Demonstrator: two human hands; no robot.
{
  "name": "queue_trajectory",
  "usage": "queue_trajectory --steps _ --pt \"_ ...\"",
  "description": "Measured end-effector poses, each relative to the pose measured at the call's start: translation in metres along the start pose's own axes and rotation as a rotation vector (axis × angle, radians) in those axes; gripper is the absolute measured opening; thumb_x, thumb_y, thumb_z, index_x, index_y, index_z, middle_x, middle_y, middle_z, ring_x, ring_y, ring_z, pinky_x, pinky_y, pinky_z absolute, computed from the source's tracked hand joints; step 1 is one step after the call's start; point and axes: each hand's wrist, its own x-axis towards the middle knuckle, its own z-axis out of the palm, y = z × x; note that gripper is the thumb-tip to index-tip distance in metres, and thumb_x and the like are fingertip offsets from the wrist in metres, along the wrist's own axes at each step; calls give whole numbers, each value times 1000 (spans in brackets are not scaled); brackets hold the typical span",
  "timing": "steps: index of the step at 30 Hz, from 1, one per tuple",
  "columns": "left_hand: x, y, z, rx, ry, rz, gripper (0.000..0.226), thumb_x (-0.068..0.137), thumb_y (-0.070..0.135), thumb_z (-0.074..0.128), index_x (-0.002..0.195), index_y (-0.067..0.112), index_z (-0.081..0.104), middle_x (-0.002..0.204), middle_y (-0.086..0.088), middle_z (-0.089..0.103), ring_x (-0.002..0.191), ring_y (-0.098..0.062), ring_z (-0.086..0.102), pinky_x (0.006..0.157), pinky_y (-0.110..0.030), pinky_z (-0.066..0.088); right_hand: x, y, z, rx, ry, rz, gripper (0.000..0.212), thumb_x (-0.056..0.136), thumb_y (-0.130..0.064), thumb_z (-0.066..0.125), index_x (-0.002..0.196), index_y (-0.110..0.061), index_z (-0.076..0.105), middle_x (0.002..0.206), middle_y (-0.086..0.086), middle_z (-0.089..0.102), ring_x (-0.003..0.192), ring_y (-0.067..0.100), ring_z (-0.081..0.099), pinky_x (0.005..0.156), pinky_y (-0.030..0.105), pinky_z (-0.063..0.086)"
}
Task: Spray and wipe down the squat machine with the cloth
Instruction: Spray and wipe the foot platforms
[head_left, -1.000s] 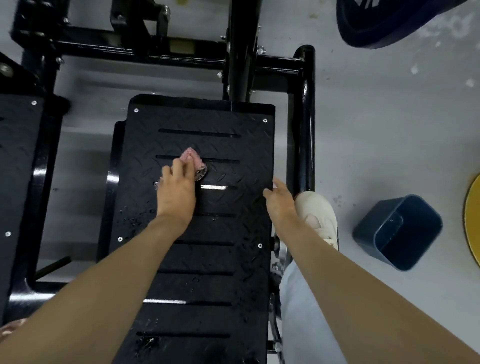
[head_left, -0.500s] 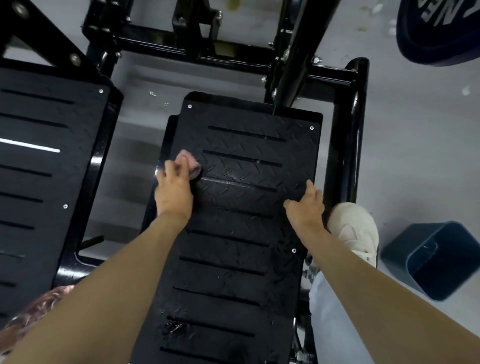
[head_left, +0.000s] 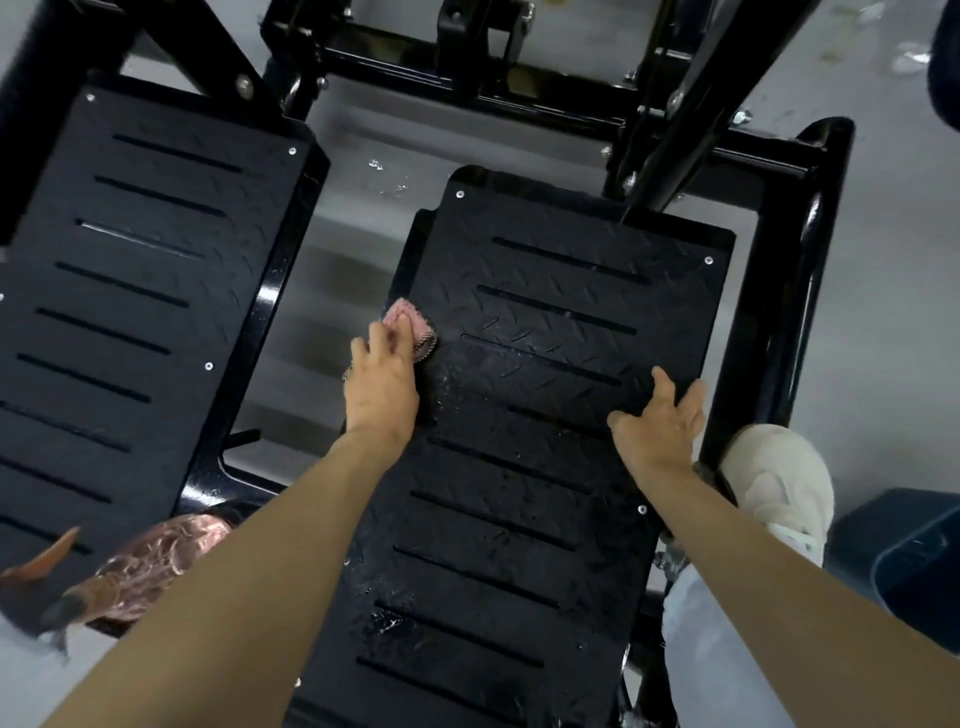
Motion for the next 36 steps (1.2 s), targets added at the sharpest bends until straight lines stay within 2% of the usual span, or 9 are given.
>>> queue_trajectory --steps 8,10,13,16,24,29,31,33,36 --pt "-32 15 5 217 -120 554 89 82 2 55 151 18 0 138 -7 22 118 -25 33 82 -31 54 -2 -3 -6 -23 25 -17 75 88 -14 55 151 -22 16 157 2 -16 144 25 -2 111 41 30" --pt "-24 1 2 166 -108 454 90 79 -1 57 151 21 9 136 -6 29 114 -26 36 78 -33 55 -2 -7 -7 17 41 -1 74 89 -13 55 151 -22 16 157 3 -15 143 25 0 110 39 31" --pt "-16 5 -1 -28 -40 84 77 81 -5 53 148 15 21 133 -11 32 112 -29 38 71 -36 55 -5 -6 -9 77 75 26 74 89 -11 54 152 -20 15 158 5 -14 143 26 3 108 38 30" --pt "-25 33 0 -31 -31 14 74 83 -3 51 148 10 17 132 -15 28 112 -29 38 77 -37 56 -9 -1 -10 103 64 43 74 89 -8 53 152 -17 14 158 6 -12 143 26 4 109 37 28" --pt "-36 54 -6 305 -108 805 89 82 0 56 151 14 1 134 -10 20 117 -26 35 89 -36 49 -12 24 -15 44 -57 -67 79 90 -6 52 153 -13 6 159 2 -2 145 23 0 115 39 17" --pt "-12 48 -7 -11 -28 103 76 82 -3 57 146 8 17 133 -16 28 114 -30 40 72 -32 55 -14 44 -8 166 -59 34 74 85 2 48 150 -7 15 154 13 18 137 34 27 112 44 32" --pt "-15 65 -2 -26 1 -13 75 83 0 59 146 5 18 134 -17 29 112 -29 41 74 -33 55 -13 51 -5 216 -73 104 69 82 2 46 146 -6 23 144 16 38 125 36 43 99 43 45" --pt "-26 82 -1 -38 -3 48 78 85 3 58 148 6 13 136 -18 27 116 -30 39 80 -34 54 -10 56 -4 276 -95 165 65 81 2 44 143 -7 28 134 16 49 113 36 52 83 36 50" --pt "-55 111 1 79 -39 440 81 84 3 55 149 10 6 138 -16 23 120 -30 37 83 -35 51 -6 57 -8 446 -108 216 50 81 8 39 129 -7 45 116 15 59 103 35 58 74 32 50"
